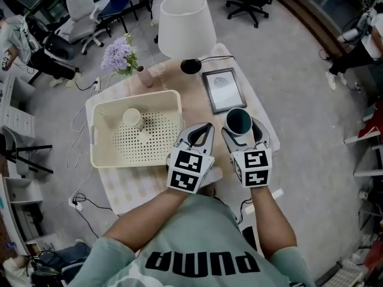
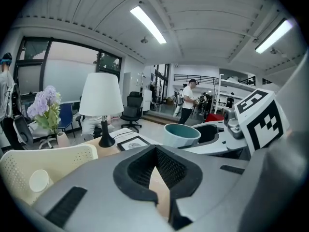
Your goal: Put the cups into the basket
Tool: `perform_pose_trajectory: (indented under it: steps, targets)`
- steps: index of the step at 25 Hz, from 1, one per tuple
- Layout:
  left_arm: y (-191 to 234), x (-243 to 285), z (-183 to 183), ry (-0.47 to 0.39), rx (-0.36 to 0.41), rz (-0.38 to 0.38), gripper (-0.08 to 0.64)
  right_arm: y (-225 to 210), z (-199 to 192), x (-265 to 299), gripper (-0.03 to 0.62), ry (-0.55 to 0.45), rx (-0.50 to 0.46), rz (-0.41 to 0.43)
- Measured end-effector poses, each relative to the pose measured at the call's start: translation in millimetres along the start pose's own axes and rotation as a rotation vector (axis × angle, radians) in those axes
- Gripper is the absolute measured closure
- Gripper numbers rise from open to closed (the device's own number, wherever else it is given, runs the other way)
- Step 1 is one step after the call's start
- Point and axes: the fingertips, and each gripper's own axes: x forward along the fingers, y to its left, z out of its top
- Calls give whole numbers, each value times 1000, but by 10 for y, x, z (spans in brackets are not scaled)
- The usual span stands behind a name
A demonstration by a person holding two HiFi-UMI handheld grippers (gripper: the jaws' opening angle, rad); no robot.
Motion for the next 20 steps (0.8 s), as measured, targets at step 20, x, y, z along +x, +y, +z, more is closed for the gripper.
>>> perform_pose_trajectory:
  steps: [20]
  targets:
    - [1466, -1369, -85, -109, -141, 343, 558, 1617, 1009, 146, 222, -126, -117, 303]
